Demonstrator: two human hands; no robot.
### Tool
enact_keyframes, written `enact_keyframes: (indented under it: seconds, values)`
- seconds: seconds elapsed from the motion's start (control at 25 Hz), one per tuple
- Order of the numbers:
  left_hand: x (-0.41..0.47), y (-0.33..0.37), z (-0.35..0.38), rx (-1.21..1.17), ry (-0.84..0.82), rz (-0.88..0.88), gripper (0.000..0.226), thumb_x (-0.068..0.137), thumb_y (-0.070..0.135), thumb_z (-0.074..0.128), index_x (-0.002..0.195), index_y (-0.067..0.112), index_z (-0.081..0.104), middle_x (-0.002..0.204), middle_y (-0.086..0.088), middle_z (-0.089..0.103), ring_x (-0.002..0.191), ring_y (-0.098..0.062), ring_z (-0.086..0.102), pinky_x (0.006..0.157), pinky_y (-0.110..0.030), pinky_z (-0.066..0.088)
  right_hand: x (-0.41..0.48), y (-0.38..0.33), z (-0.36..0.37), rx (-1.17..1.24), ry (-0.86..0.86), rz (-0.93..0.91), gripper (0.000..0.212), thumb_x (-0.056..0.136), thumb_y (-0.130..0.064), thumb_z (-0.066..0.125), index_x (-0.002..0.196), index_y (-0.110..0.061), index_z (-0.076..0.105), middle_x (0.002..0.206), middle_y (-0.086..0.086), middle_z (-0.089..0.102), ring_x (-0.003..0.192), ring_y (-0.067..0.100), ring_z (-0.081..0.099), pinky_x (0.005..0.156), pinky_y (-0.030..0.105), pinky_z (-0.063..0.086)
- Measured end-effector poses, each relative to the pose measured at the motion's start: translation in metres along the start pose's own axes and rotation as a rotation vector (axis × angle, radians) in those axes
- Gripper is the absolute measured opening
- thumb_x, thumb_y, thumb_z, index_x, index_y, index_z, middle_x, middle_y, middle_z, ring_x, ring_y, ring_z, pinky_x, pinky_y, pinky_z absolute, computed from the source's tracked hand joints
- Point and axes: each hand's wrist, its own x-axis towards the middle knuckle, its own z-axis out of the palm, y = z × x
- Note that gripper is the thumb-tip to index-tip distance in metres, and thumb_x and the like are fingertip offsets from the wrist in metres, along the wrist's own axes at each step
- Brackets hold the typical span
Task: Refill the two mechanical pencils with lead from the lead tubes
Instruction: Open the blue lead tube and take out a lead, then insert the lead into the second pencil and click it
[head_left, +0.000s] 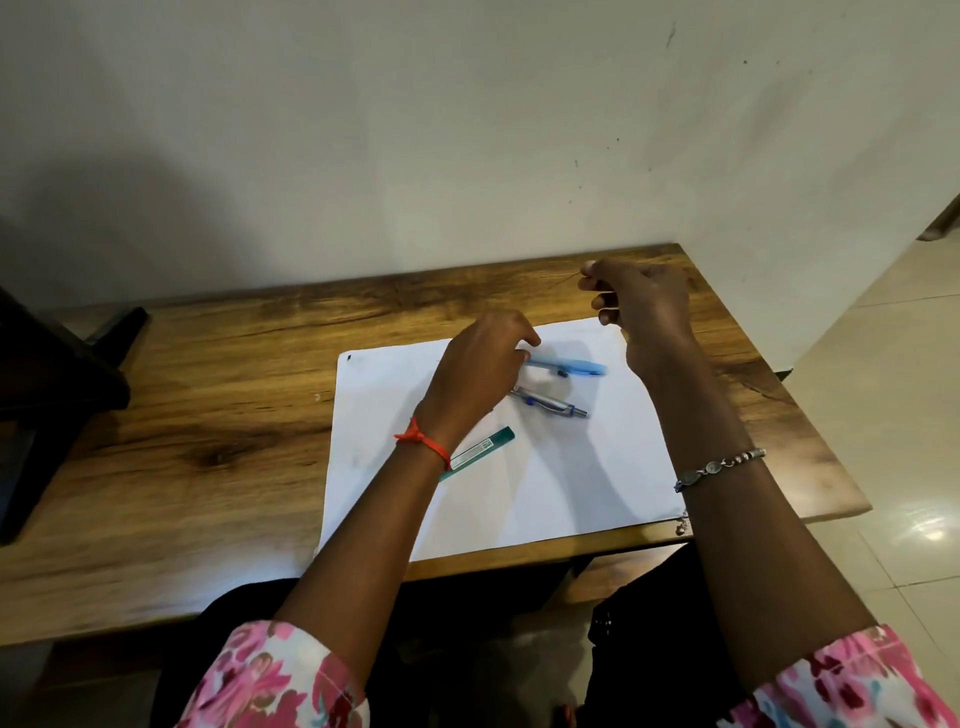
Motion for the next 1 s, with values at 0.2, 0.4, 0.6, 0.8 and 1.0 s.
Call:
enact_keyframes:
  seconds: [0.2, 0.4, 0.6, 0.8, 1.0]
  values:
    - [0.011, 0.001, 0.0, 0.174, -0.144, 0.079, 0.026, 0.088, 0.005, 0.052, 0.112, 0.008, 0.064, 0.112, -0.011, 0.062, 0.102, -0.026, 0.056, 0.08, -0.035, 0.047, 0.003, -0.002, -0.003, 0.041, 0.008, 0.01, 0.012, 0.082, -0.009, 0.062, 0.071, -0.006, 0.066, 0.069, 0.006, 0.065, 0.051, 0.012, 0.048, 0.046, 0.02, 0.038]
    - [0.007, -0.003, -0.007, 0.07, 0.015, -0.003, 0.021, 0.088, 0.004, 0.051, 0.102, 0.008, 0.066, 0.106, -0.007, 0.064, 0.096, -0.023, 0.059, 0.072, -0.028, 0.043, 0.003, -0.003, -0.002, 0.148, 0.012, -0.043, 0.014, 0.08, -0.004, 0.062, 0.067, -0.006, 0.066, 0.067, 0.007, 0.065, 0.052, 0.014, 0.051, 0.046, 0.021, 0.039]
    - [0.0, -0.006, -0.036, -0.249, 0.192, -0.24, 0.017, 0.085, 0.004, 0.058, 0.098, 0.005, 0.067, 0.095, -0.007, 0.067, 0.083, -0.018, 0.058, 0.068, -0.018, 0.047, 0.0, -0.01, 0.0, 0.313, -0.055, -0.228, 0.007, 0.08, 0.004, 0.063, 0.084, 0.002, 0.069, 0.064, 0.002, 0.071, 0.053, 0.014, 0.055, 0.05, 0.022, 0.045]
    - [-0.014, 0.004, -0.038, -0.371, 0.147, -0.311, 0.016, 0.085, 0.007, 0.06, 0.1, 0.003, 0.065, 0.089, 0.001, 0.059, 0.071, -0.007, 0.054, 0.053, 0.003, 0.037, -0.01, -0.012, 0.009, 0.324, -0.174, -0.326, 0.012, 0.08, 0.002, 0.066, 0.088, -0.005, 0.069, 0.068, 0.001, 0.072, 0.053, 0.014, 0.054, 0.048, 0.023, 0.042]
    - [-0.013, 0.007, -0.043, -0.392, 0.131, -0.292, 0.015, 0.085, 0.007, 0.06, 0.099, 0.005, 0.065, 0.087, 0.001, 0.06, 0.069, -0.004, 0.053, 0.06, -0.008, 0.042, -0.01, -0.013, 0.01, 0.36, -0.197, -0.385, 0.012, 0.079, 0.003, 0.065, 0.089, -0.004, 0.069, 0.069, 0.002, 0.072, 0.053, 0.018, 0.051, 0.049, 0.025, 0.041]
